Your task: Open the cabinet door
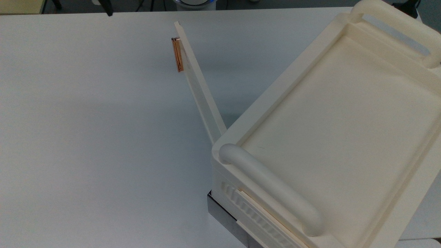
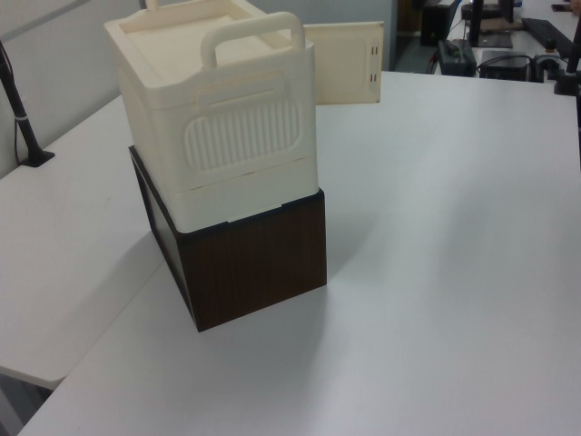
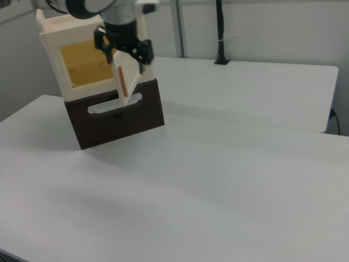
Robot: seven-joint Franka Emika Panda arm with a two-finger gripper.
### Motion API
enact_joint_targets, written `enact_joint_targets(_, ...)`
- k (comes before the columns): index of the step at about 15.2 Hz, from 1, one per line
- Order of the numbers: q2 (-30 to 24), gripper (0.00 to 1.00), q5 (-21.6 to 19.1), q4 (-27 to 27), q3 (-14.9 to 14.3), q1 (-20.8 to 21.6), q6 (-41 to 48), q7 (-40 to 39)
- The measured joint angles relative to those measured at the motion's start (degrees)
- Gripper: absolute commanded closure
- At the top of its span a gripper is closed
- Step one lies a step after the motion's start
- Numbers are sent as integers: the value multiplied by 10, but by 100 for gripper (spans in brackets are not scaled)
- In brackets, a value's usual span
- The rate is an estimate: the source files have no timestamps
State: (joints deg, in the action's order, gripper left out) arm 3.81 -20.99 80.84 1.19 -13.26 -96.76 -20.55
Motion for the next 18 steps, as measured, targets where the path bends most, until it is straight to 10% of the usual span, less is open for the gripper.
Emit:
enact_joint_targets(7, 22, 0, 47, 4, 2, 84, -103, 137)
enact_joint_targets(18, 52, 0, 75, 1, -19, 29, -125, 130)
